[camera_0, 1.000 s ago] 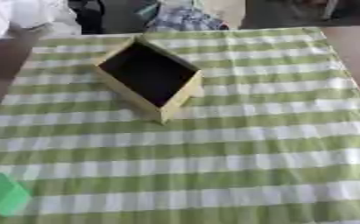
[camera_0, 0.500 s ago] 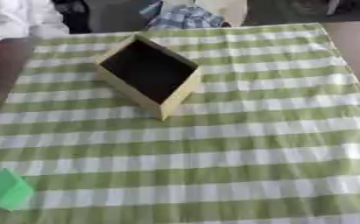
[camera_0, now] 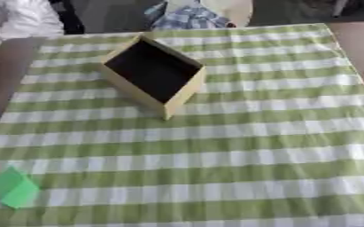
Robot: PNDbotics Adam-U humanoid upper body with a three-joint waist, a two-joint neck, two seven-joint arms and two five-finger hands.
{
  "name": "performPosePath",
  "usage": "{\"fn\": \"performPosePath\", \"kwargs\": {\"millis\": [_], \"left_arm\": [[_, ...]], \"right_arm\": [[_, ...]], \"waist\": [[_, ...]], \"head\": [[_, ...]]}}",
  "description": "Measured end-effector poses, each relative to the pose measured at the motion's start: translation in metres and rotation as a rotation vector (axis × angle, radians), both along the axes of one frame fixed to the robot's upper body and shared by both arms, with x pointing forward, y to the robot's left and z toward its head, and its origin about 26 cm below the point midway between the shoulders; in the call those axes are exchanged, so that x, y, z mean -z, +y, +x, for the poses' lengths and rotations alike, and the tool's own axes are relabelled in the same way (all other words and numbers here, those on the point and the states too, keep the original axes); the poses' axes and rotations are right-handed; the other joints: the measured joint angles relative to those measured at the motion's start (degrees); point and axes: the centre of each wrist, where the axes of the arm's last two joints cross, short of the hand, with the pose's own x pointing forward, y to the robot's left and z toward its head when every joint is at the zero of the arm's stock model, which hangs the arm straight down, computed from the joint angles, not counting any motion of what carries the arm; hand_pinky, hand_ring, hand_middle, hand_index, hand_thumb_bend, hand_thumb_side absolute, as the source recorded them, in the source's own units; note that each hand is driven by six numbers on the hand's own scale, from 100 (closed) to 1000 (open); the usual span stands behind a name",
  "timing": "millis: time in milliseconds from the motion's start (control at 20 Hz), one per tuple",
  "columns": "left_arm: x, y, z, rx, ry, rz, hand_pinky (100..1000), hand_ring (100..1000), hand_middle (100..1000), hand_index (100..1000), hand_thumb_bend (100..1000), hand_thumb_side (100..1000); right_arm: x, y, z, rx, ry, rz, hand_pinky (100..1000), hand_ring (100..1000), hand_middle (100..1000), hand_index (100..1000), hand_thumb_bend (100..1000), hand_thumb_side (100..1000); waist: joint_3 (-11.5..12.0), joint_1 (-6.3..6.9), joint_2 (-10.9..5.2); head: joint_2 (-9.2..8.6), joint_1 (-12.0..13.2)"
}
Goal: Pick up objects on the table and place them in the box.
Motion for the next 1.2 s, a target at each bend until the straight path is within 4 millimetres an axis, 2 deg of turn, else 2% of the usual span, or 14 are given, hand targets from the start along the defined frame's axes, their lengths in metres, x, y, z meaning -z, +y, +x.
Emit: {"fn": "performPosePath", "kwargs": {"millis": [100,500,600,700,1050,1200], "left_arm": [[0.0,0.002,0.001,-0.004,0.035,0.038,755,797,789,889,253,750],[0.0,0.012,0.006,-0.011,0.203,0.218,817,838,823,879,495,651],[-0.001,0.016,0.008,-0.023,0.242,0.264,822,841,824,877,524,638],[-0.001,0.019,0.01,-0.032,0.277,0.301,838,853,833,886,605,608],[0.004,0.03,0.018,-0.065,0.396,0.41,857,867,842,900,713,557],[0.009,0.034,0.021,-0.069,0.443,0.442,857,867,842,902,711,520]], "right_arm": [[0.0,0.0,0.0,0.002,0.001,-0.001,590,796,730,892,100,1000],[0.002,-0.001,0.0,0.009,0.01,0.002,590,795,730,891,100,1000],[0.002,-0.001,0.0,0.011,0.01,0.002,590,794,730,891,100,1000],[0.002,-0.001,0.0,0.014,0.01,0.002,590,793,728,891,100,1000],[0.004,-0.003,-0.001,0.026,0.016,0.005,590,792,726,891,100,1000],[0.004,-0.003,-0.001,0.029,0.016,0.008,589,792,726,891,100,1000]], "waist": [[0.01,0.0,-0.11],[0.26,0.31,-0.32],[0.36,0.48,-0.5],[0.45,0.53,-0.55],[0.5,0.75,-0.91],[0.42,0.9,-1.12]], "head": [[0.0,-0.02],[0.05,-0.31],[0.11,-0.52],[0.35,-0.76],[0.55,-1.15],[0.83,-1.18]]}}
